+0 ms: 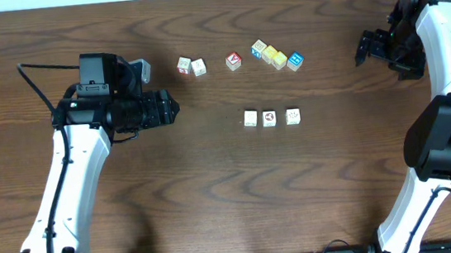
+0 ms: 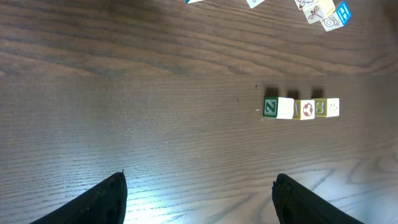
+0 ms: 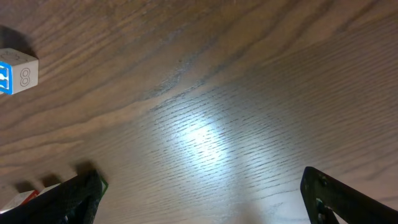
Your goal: Lift 3 blocks
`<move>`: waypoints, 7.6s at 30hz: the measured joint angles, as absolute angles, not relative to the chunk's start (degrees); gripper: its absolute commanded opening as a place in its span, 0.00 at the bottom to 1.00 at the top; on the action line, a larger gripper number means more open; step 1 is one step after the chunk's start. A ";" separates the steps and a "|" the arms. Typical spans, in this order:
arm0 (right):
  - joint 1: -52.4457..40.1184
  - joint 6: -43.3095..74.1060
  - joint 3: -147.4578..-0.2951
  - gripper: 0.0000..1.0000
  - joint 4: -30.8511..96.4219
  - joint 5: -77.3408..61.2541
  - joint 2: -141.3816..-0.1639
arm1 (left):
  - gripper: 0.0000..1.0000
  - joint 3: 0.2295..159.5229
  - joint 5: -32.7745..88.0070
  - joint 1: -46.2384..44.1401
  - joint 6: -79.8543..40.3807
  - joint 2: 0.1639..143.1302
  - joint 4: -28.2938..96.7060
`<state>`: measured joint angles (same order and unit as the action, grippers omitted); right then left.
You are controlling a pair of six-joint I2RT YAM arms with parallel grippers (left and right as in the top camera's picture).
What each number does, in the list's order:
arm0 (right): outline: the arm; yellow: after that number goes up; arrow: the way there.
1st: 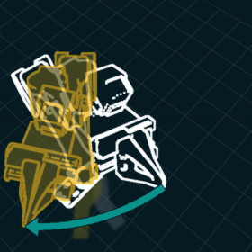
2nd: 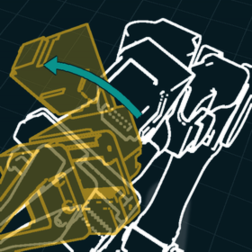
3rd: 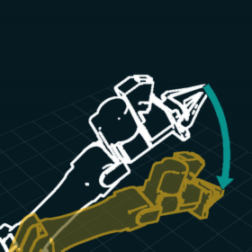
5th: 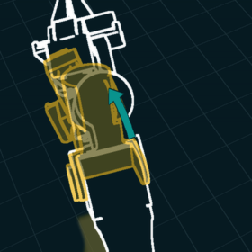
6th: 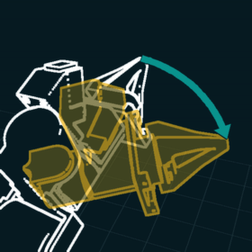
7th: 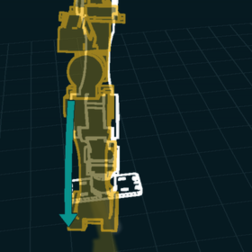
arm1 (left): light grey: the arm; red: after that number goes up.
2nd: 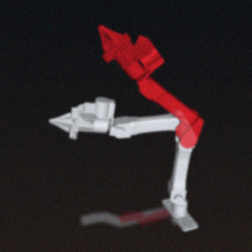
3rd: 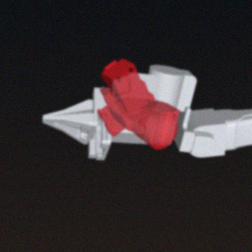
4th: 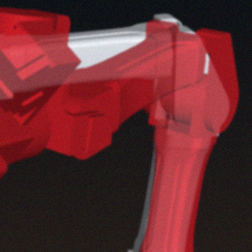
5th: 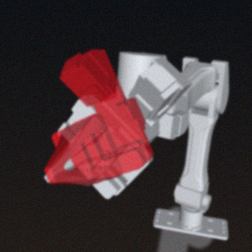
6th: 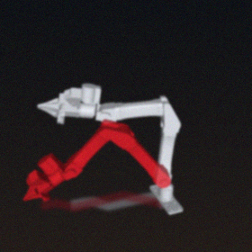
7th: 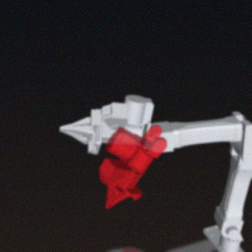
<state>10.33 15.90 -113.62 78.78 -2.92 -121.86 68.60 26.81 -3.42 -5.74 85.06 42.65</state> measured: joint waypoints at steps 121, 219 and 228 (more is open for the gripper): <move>10.31 15.90 -113.62 0.99 78.78 -2.92 -121.86 | 0.22 68.62 26.02 -22.00 -17.28 110.28 20.14; 10.33 15.90 -113.62 0.99 78.78 -2.92 -121.86 | 0.19 68.62 24.75 -28.03 -25.04 114.91 12.91; 10.33 15.90 -113.62 0.99 78.78 -2.92 -121.86 | 0.19 68.62 25.17 -28.67 -25.04 114.91 12.60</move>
